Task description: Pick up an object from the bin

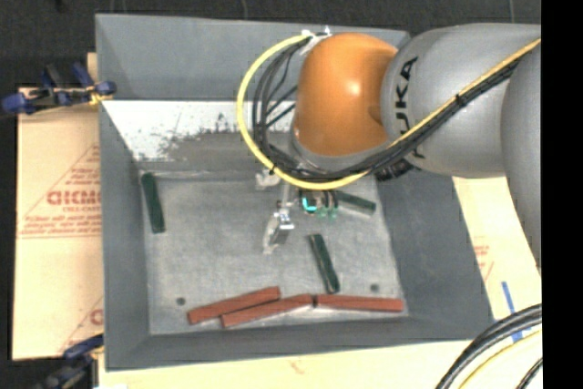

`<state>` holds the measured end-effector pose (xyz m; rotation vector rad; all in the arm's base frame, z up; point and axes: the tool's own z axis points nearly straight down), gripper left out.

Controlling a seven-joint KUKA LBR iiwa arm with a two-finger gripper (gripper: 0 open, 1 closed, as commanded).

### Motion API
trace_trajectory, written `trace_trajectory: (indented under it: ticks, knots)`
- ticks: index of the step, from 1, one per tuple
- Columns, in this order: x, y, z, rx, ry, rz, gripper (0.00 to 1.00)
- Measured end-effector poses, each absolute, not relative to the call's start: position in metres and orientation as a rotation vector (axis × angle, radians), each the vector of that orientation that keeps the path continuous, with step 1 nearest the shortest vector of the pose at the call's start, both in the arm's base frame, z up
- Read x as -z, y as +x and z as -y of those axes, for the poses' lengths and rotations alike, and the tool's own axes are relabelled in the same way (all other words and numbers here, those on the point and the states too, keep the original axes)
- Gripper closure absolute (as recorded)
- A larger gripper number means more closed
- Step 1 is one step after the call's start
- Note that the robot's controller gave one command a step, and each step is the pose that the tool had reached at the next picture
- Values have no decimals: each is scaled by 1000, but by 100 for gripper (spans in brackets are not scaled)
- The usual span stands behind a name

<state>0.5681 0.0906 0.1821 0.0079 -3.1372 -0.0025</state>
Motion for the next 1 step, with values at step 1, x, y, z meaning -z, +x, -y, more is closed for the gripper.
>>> trace_trajectory:
  ticks: [1]
  knots:
    - [-187, 570, -90, 4, 5, 3145, 0]
